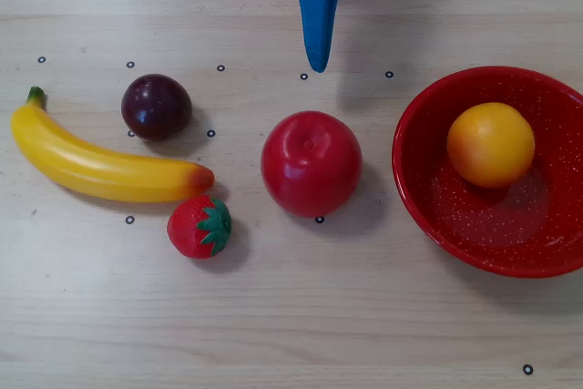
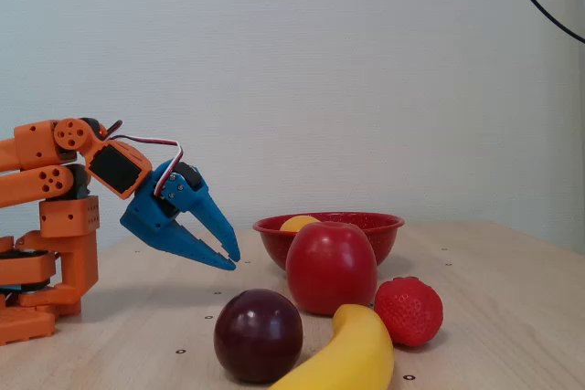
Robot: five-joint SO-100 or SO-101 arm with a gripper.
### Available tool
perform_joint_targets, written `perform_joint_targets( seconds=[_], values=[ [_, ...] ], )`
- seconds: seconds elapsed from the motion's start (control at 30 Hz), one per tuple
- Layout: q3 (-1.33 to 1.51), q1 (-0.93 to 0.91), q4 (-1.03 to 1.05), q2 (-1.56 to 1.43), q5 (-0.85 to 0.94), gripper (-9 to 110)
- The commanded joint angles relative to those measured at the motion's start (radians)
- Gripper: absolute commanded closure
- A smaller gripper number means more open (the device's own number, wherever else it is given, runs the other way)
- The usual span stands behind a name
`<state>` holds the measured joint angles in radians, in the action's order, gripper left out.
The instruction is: Put the peach in the red bowl.
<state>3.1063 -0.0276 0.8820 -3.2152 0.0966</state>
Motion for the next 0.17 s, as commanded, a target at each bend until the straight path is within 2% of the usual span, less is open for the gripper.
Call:
perform_joint_targets(
  seconds=[0.0,0.13],
  values=[
    [0.012,-0.018,0.0,-0.015,-0.017,101],
    [0.012,-0.018,0.0,-0.015,-0.017,101]
  ],
)
